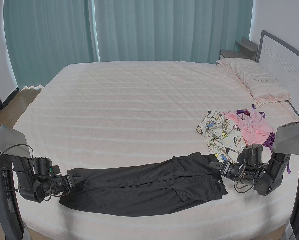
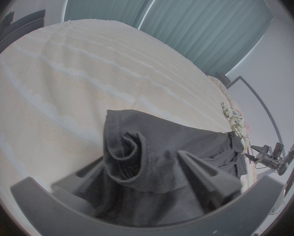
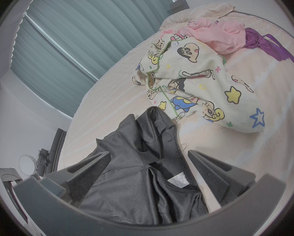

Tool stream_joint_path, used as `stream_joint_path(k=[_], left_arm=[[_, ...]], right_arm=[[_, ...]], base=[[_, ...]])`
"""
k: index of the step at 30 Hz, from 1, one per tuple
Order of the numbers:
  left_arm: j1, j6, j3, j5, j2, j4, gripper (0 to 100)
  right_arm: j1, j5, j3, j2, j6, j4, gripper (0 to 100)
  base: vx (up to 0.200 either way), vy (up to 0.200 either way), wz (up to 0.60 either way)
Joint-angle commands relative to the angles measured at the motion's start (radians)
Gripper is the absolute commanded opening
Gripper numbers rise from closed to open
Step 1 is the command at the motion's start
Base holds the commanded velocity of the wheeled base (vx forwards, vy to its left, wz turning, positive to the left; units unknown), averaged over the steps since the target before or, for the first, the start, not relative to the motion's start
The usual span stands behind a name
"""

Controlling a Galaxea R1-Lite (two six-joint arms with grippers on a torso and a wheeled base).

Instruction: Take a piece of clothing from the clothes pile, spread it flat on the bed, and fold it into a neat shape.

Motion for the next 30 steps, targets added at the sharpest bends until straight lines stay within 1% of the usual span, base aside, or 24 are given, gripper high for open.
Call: stream_joint_path(k=[1, 3, 5, 10, 11, 17, 22, 23, 27, 30], left_arm=[[-0.001, 0.006, 0.005, 0.02, 0.014, 0.0, 0], [-0.001, 0.015, 0.01, 0.035, 0.008, 0.0, 0], [0.001, 0.021, 0.016, 0.057, -0.038, 0.013, 0], [0.015, 0.021, 0.014, 0.071, -0.066, 0.04, 0], [0.035, 0.022, 0.011, 0.071, -0.069, 0.047, 0], [0.081, 0.021, 0.014, 0.071, -0.127, 0.072, 0], [0.145, 0.021, -0.013, 0.062, -0.204, 0.175, 0], [0.148, 0.021, -0.015, 0.062, -0.207, 0.179, 0], [0.205, 0.021, -0.047, 0.058, -0.256, 0.239, 0], [0.243, 0.016, -0.087, 0.058, -0.285, 0.313, 0]], right_arm=[[0.001, 0.0, 0.0, 0.0, 0.0, 0.0, 100], [0.001, 0.0, 0.0, 0.001, 0.0, 0.0, 100], [0.001, -0.001, 0.001, 0.0, 0.0, 0.0, 100], [0.001, -0.001, 0.003, -0.002, 0.0, -0.002, 100], [0.001, -0.001, 0.003, -0.002, 0.0, 0.0, 100], [0.001, -0.001, 0.003, -0.002, 0.0, -0.002, 100], [0.003, -0.001, 0.003, -0.002, 0.0, 0.0, 100], [0.003, 0.0, 0.003, 0.0, 0.0, -0.002, 100], [0.003, -0.001, 0.003, -0.002, 0.0, -0.002, 100], [0.003, -0.001, 0.003, 0.0, 0.002, -0.002, 100]], base=[[0.0, 0.0, 0.0], [0.0, 0.0, 0.0], [0.0, 0.0, 0.0], [0.0, 0.0, 0.0], [0.0, 0.0, 0.0], [0.0, 0.0, 0.0], [0.0, 0.0, 0.0], [0.0, 0.0, 0.0], [0.0, 0.0, 0.0], [0.0, 0.0, 0.0]])
